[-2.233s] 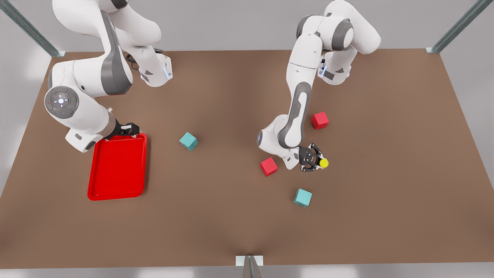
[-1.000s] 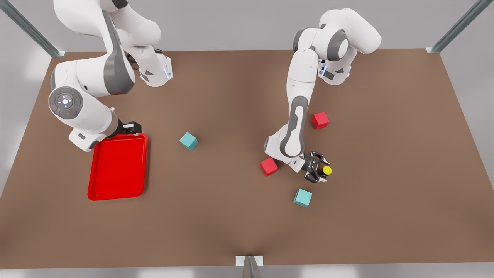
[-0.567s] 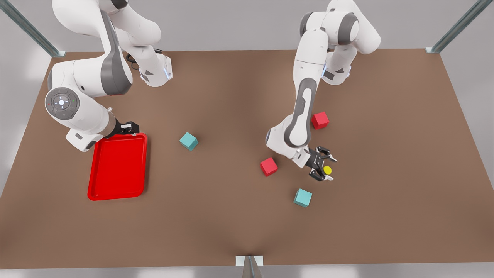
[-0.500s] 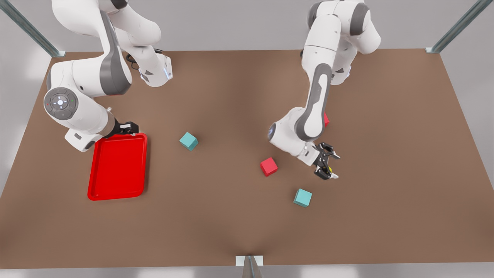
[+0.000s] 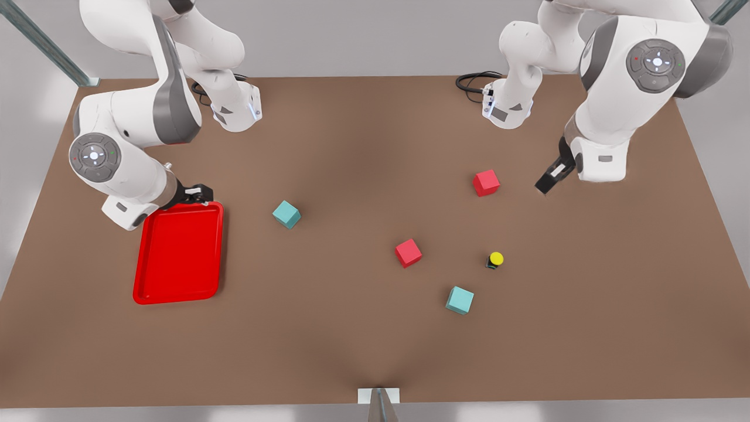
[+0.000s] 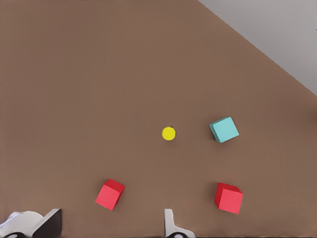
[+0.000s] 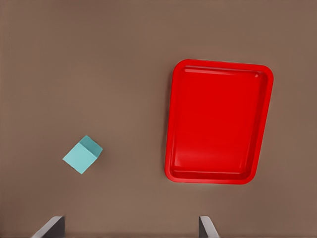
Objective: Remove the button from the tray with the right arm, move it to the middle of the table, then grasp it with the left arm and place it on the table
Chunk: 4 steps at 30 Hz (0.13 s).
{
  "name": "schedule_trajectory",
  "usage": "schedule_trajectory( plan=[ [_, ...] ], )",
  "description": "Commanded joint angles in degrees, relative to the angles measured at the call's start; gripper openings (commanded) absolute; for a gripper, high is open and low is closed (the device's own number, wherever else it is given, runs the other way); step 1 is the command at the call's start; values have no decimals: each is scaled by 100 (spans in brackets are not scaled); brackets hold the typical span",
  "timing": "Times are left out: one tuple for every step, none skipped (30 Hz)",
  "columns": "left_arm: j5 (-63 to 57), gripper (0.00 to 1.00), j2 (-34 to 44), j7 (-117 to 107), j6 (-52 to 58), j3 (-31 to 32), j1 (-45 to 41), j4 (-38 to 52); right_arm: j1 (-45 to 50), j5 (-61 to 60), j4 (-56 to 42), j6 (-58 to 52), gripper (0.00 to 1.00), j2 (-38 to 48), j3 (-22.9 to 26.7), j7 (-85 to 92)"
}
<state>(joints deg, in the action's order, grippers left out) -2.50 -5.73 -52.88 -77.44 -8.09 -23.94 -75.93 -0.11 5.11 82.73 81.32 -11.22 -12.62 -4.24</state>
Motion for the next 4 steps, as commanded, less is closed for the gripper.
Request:
schedule_trajectory(
  plan=[
    [-67, 100, 388, 6421, -77, 27, 74, -518, -15, -19, -2, -3, 100, 6, -4, 11],
    [-84, 100, 450, 6421, -228, 27, 74, -642, -15, -19, -2, -3, 100, 6, -4, 11],
    [-84, 100, 450, 6421, -228, 27, 83, -642, -33, -19, -2, -3, 100, 6, -4, 20],
    [-75, 100, 450, 6413, -228, 27, 83, -642, -24, -19, -2, -3, 100, 6, -4, 20]
  ],
)
